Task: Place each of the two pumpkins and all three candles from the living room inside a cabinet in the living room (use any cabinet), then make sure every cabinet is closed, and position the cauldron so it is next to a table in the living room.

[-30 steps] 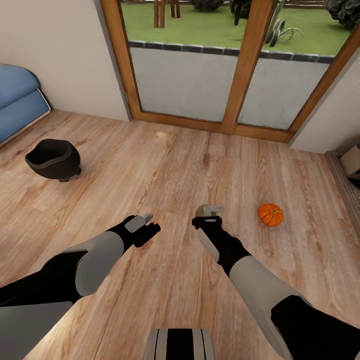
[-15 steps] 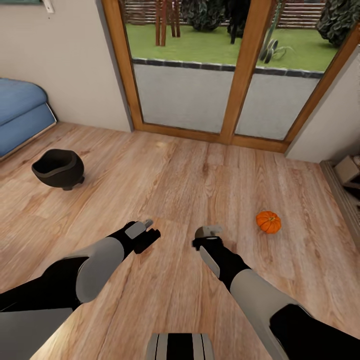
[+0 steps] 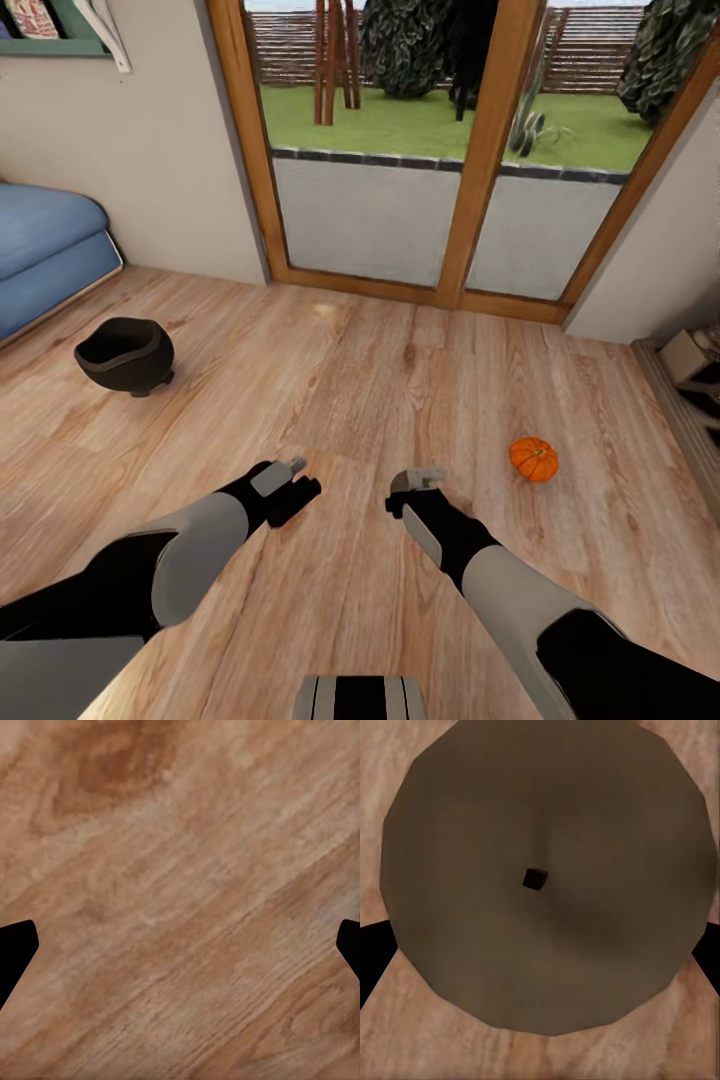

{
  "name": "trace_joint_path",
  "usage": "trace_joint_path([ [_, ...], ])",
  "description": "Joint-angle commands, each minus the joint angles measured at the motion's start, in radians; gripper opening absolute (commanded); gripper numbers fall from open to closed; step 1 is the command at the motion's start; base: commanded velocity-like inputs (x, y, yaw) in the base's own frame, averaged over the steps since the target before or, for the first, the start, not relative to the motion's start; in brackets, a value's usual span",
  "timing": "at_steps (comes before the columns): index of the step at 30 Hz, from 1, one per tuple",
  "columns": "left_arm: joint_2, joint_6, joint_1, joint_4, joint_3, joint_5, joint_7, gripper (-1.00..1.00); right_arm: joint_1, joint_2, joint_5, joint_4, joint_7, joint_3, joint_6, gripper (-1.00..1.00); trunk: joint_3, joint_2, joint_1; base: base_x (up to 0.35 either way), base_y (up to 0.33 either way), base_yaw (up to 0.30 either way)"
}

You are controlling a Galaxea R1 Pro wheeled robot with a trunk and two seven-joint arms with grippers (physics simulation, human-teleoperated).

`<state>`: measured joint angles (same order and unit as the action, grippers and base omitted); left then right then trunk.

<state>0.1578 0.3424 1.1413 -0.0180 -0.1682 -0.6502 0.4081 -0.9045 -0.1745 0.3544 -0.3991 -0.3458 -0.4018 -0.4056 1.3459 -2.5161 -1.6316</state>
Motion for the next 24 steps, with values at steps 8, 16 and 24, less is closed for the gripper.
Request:
trace_joint_path([
  [8,0.013,-0.026,-0.029,-0.002,-0.008,0.004,0.006,1.00,-0.001,0.000,0.006,0.011,-0.007,-0.005,0.044,-1.00,-0.030,0.002,0.004,0.000,0.000,0.000],
  [16,0.014,-0.048,-0.051,-0.002,-0.008,0.004,0.007,1.00,-0.001,0.000,0.006,0.011,-0.007,-0.005,0.058,-1.00,-0.061,0.004,0.007,0.000,0.000,0.000],
  [24,0.012,-0.149,-0.099,-0.001,-0.008,0.013,0.006,1.00,-0.001,0.000,0.005,0.043,-0.007,-0.008,0.097,-1.00,-0.092,0.005,0.011,0.000,0.000,0.000],
])
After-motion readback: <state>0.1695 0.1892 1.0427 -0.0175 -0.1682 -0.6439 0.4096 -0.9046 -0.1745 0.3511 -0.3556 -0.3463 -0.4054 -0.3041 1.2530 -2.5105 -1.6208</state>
